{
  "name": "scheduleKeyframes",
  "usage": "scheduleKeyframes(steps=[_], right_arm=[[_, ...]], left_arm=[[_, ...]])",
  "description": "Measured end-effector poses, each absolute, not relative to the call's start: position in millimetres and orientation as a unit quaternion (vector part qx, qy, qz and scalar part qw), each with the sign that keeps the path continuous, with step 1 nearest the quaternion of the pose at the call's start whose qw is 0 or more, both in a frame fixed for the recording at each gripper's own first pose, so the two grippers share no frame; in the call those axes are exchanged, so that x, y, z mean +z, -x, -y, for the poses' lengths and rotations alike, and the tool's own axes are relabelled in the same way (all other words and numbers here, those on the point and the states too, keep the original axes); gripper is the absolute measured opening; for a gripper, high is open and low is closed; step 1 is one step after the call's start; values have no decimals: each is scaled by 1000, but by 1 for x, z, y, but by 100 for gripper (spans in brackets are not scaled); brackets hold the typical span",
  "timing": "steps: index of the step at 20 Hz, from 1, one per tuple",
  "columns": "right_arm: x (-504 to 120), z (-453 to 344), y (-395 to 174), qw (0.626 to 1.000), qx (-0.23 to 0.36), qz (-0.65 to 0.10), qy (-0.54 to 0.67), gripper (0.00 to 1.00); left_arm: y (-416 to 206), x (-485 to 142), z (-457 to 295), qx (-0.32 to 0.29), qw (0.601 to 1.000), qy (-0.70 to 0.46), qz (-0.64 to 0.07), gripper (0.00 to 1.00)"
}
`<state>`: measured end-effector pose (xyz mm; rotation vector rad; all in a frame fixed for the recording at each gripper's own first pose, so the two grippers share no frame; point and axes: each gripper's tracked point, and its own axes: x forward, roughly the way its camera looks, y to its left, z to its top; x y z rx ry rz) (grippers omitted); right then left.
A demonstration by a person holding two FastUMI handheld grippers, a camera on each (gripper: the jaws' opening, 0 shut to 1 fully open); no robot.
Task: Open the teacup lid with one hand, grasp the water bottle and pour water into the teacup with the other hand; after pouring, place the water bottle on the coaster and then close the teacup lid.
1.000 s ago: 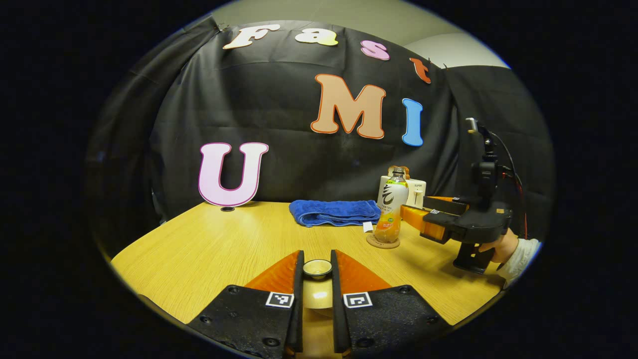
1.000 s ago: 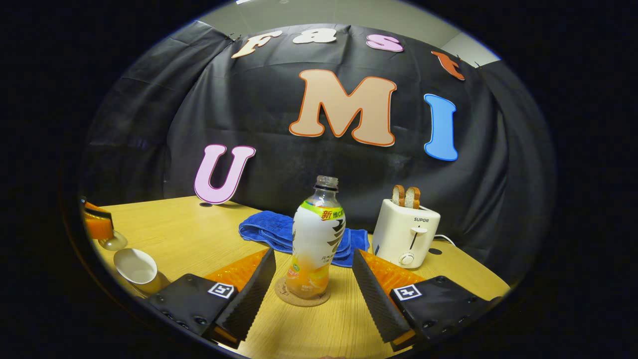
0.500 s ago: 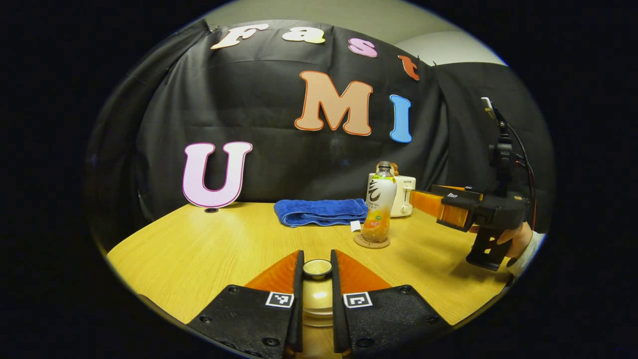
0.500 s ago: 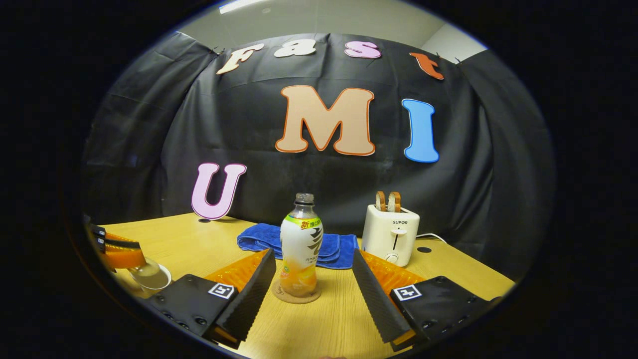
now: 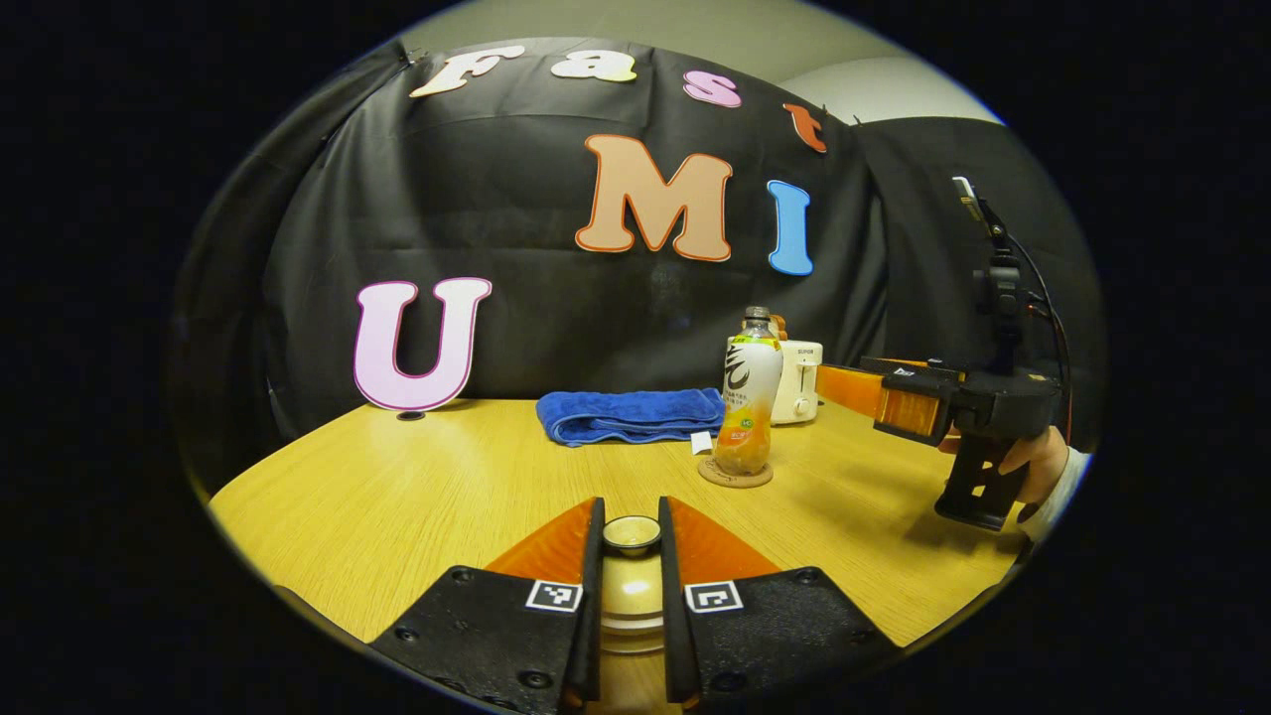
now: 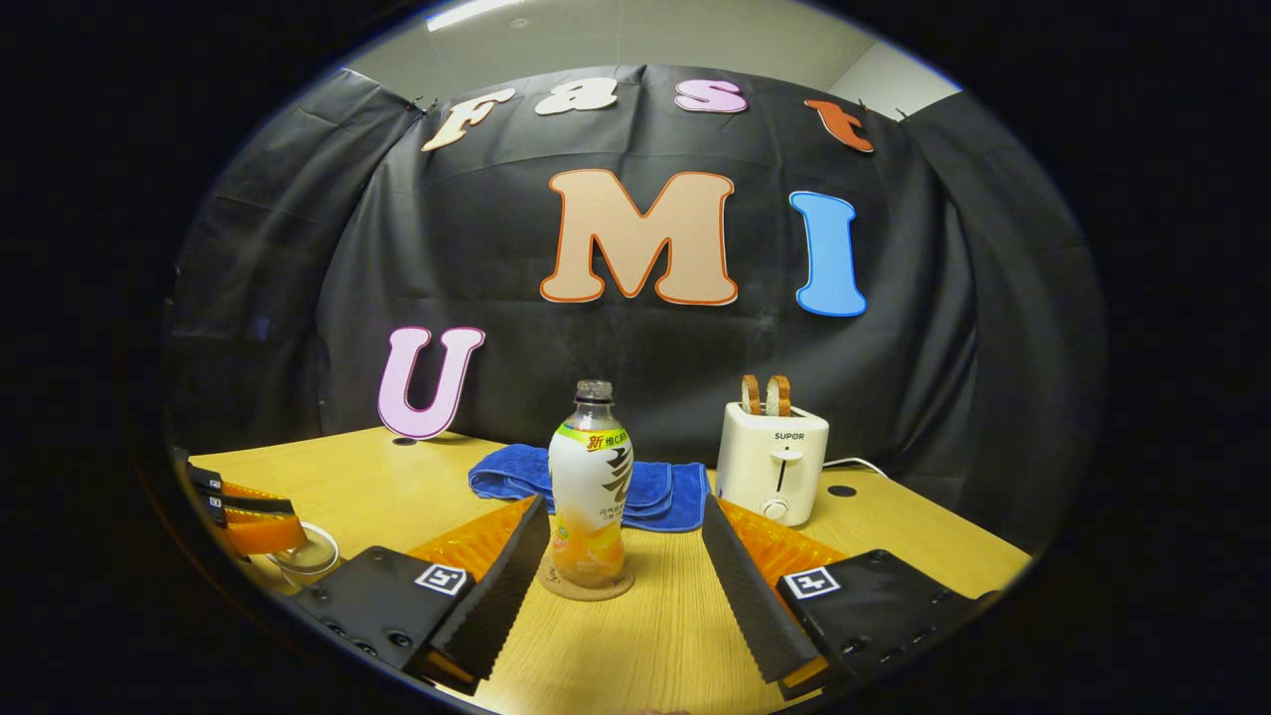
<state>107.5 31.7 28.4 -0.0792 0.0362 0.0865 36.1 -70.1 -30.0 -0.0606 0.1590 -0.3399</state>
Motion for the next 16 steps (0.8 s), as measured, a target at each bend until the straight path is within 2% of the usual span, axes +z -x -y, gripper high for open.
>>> scheduleKeyframes(steps=[3, 8, 9, 12, 14, 15, 16], right_arm=[[33, -34, -105, 998, 45, -12, 40, 98], [44, -37, -97, 998, 51, -3, 26, 99], [46, -37, -95, 998, 53, -2, 25, 98], [52, -38, -84, 998, 56, 1, 22, 98], [55, -39, -74, 998, 57, 3, 17, 98], [56, -40, -68, 998, 57, 4, 14, 95], [55, -41, -61, 998, 58, 5, 12, 98]], left_arm=[[-34, -28, 73, -172, 983, 17, -69, 26], [-31, -27, 73, -167, 984, 10, -67, 38], [-30, -25, 71, -162, 985, 9, -64, 43], [-28, -11, 61, -139, 989, 4, -43, 77], [-27, 3, 54, -121, 992, 3, -23, 85], [-26, 10, 50, -109, 994, 3, -9, 85], [-24, 18, 44, -95, 995, 3, 4, 85]])
